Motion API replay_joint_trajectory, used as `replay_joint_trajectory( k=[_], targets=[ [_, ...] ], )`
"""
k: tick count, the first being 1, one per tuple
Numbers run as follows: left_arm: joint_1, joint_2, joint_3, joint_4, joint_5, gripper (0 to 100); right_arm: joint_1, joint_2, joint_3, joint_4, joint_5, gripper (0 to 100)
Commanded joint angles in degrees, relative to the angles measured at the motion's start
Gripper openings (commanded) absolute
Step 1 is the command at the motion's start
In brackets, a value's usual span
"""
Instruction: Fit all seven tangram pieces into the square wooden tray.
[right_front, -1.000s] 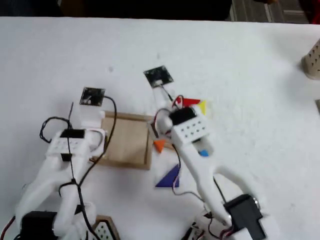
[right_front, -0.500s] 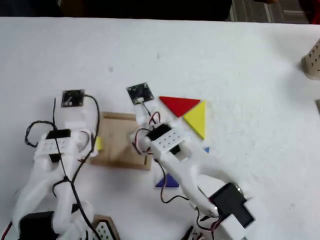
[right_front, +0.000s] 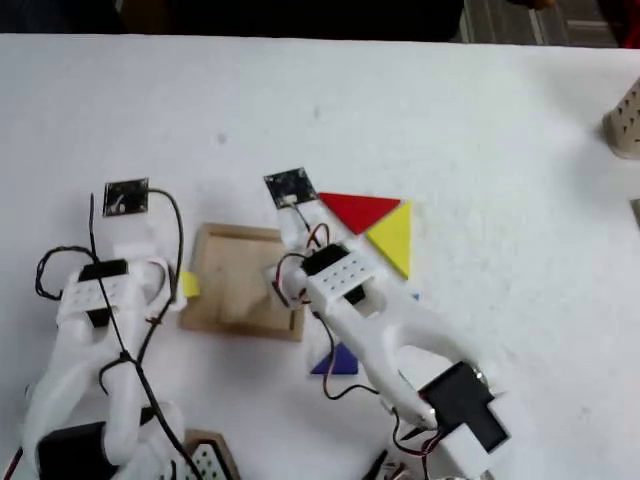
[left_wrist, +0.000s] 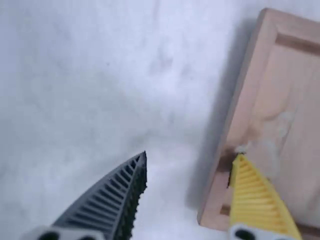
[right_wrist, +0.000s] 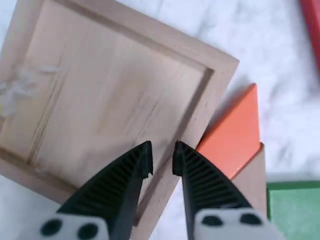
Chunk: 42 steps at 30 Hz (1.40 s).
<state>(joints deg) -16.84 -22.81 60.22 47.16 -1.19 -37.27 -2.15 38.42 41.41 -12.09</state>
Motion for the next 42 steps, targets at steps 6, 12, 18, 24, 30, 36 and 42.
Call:
replay_joint_trajectory(
  k=[6, 12, 18, 24, 30, 36, 42],
  targets=[
    [1.1, -2.0, -2.5, -1.4, 0.2, 29, 2.6, -0.3, -2.9, 3.0, -0.7, 7.7],
    [1.0, -2.2, -2.6, -1.4, 0.2, 29, 0.8, 4.1, -3.5, 2.1, -0.7, 7.7],
    [0.8, -2.3, -2.7, -1.4, 0.2, 29, -0.2, 10.4, -10.8, 7.9, -0.6, 7.4],
    [-1.2, -2.4, -3.0, -1.4, 0.2, 29, -0.1, 11.3, -12.1, 8.7, -0.6, 2.2],
    [-4.4, -7.5, -2.2, -0.9, 0.4, 29, 2.3, 2.2, -12.1, 11.6, -0.5, 1.7],
    [-5.0, -18.4, 3.7, -1.3, 0.4, 29, 8.7, -8.0, -12.1, 16.8, -0.2, 1.7],
    [-4.8, -25.0, 7.8, -1.4, 0.4, 29, 19.5, -16.4, -12.1, 24.0, 4.6, 1.7]
  ],
)
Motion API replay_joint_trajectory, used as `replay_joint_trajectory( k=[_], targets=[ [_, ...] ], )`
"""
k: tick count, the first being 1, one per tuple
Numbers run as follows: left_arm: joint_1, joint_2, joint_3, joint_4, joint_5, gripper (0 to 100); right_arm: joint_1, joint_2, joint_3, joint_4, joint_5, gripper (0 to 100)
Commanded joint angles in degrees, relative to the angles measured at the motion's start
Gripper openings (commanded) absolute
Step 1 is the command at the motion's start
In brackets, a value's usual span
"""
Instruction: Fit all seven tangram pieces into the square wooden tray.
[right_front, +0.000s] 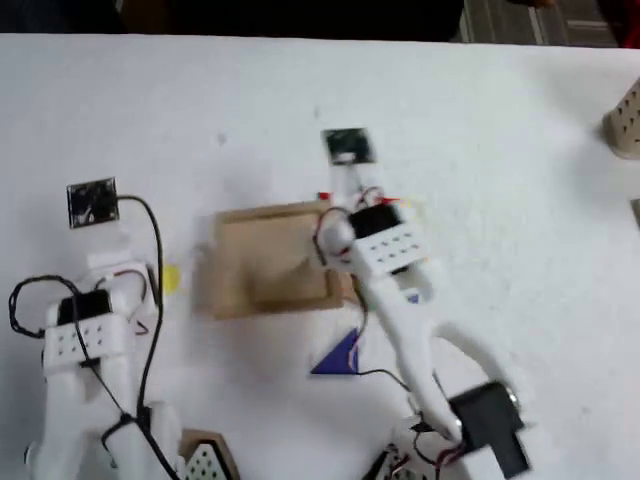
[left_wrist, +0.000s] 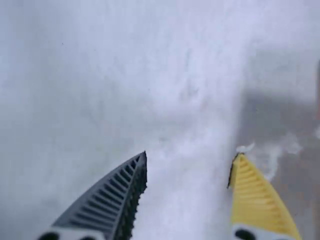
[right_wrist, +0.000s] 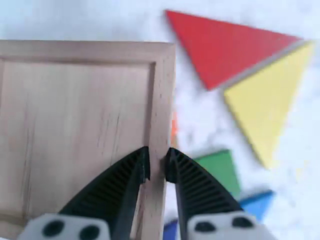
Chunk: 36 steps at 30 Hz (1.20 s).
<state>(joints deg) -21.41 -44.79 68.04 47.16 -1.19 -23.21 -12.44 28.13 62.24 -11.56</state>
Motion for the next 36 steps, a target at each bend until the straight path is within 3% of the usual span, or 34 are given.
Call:
replay_joint_trajectory(
  k=[1, 12, 18, 23, 28, 36],
  targets=[
    [-0.2, -3.0, 0.0, -1.4, 0.4, 29, 7.8, -7.3, -1.8, 4.4, 6.2, 1.7],
    [0.5, -1.7, -0.1, -1.3, 0.4, 29, 46.5, -12.6, -1.6, 5.4, 33.8, 1.7],
    [2.7, -1.7, 0.1, -1.1, 0.4, 29, 59.6, -6.2, -1.5, -2.2, 44.3, 1.7],
    [2.7, -1.7, 0.1, -1.1, 0.4, 29, 64.0, 2.3, -1.5, -8.0, 50.1, 1.7],
    [2.7, -1.7, 0.2, -1.0, 0.4, 29, 63.6, 7.9, 0.4, -8.6, 56.3, 1.8],
    [2.7, -1.7, 0.2, -1.0, 0.4, 29, 54.4, 2.3, 13.9, -8.7, 56.0, 1.8]
  ],
)
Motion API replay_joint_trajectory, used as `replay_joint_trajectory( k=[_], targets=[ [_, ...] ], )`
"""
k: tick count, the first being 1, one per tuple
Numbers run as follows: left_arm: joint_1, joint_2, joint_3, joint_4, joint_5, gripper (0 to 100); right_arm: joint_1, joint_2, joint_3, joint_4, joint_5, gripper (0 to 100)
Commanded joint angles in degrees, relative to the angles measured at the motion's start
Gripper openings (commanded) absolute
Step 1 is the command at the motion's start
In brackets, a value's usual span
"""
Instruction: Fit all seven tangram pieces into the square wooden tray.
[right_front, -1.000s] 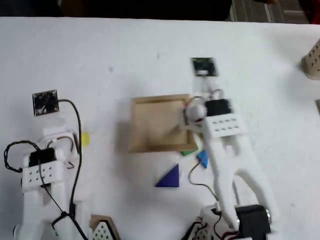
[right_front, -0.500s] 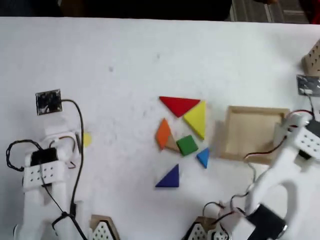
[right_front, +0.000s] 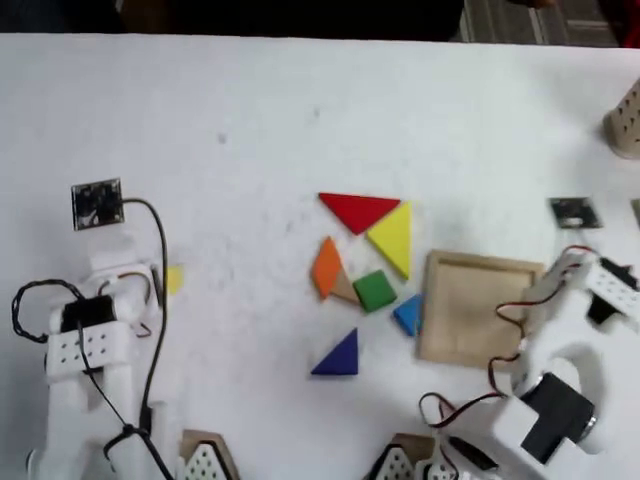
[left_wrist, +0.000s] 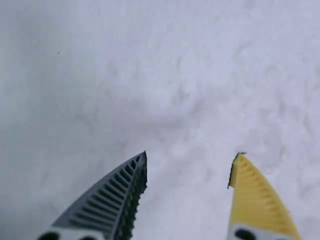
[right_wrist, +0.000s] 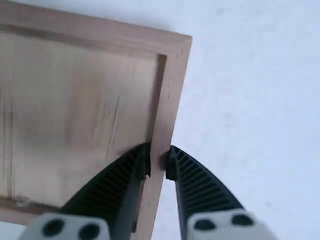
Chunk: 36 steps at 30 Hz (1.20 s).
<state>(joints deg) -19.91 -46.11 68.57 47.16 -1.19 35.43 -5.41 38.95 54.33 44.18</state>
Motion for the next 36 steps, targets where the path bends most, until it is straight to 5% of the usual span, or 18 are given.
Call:
replay_joint_trajectory(
  k=[1, 11, 22, 32, 36],
  targets=[
    [1.2, -0.4, -0.4, -1.0, 0.4, 29, -5.8, -5.9, 4.7, -0.7, -1.5, 1.8],
    [1.2, -0.3, 0.0, -1.1, 0.4, 29, -22.0, -14.5, 16.9, -3.7, -28.8, 1.8],
    [0.9, -0.4, 0.0, -1.0, 0.4, 29, -40.0, -14.5, 18.5, -3.9, -46.0, 1.8],
    [0.9, -0.7, 0.2, -0.9, 0.4, 29, -48.7, -15.1, 16.2, -3.4, -49.3, 1.9],
    [1.3, -0.7, 0.1, -0.1, 0.4, 29, -44.8, -16.2, 12.7, 3.4, -40.5, 6.9]
  ],
)
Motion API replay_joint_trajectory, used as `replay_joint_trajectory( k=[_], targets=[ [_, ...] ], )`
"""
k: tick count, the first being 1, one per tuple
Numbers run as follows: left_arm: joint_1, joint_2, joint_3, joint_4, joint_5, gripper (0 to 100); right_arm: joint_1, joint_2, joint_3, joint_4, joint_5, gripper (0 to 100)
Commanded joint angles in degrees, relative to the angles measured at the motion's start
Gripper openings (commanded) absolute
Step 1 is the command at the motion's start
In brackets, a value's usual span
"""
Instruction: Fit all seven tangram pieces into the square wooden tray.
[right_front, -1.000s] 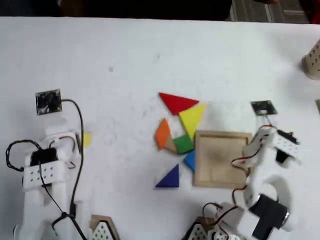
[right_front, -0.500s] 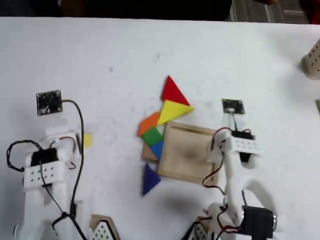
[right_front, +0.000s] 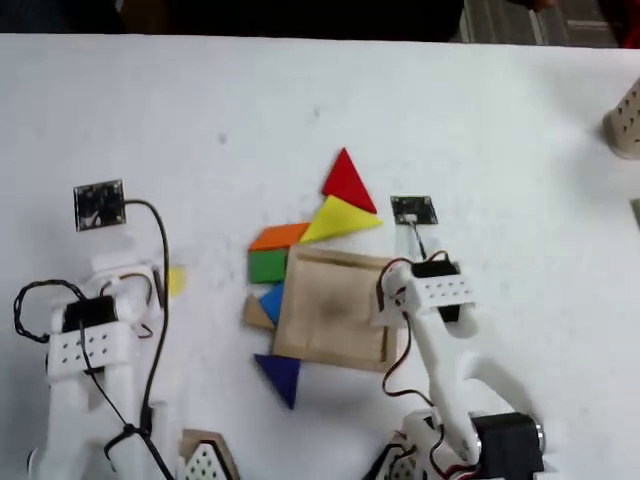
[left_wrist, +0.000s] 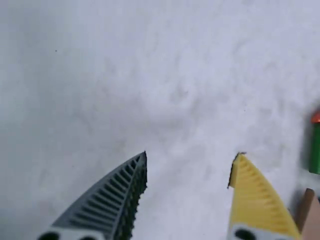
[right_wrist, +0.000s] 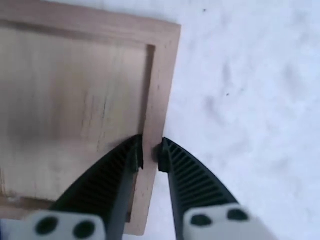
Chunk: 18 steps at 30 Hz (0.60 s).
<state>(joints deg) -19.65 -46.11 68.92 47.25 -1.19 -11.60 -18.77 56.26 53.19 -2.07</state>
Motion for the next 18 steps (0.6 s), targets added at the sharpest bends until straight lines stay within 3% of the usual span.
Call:
replay_joint_trajectory(
  k=[1, 5, 11, 15, 18],
  targets=[
    [1.0, -0.7, -0.3, -0.2, 0.4, 29, 3.6, -3.5, -5.4, 6.5, 6.8, 9.7],
    [2.1, -0.7, -0.2, -0.2, 0.4, 29, 8.0, -6.7, -6.0, 8.9, 7.4, 16.3],
    [2.8, -0.7, -0.1, -0.2, 0.4, 29, 15.4, -12.7, -5.8, 10.4, 10.5, 9.8],
    [4.4, -0.7, -0.1, 1.6, 0.3, 29, 11.6, -14.2, -2.7, 10.6, 10.5, 10.6],
    [10.2, -0.7, -0.1, 6.1, -4.3, 28, 7.5, -13.1, -0.6, 7.3, 10.5, 12.7]
  ],
)
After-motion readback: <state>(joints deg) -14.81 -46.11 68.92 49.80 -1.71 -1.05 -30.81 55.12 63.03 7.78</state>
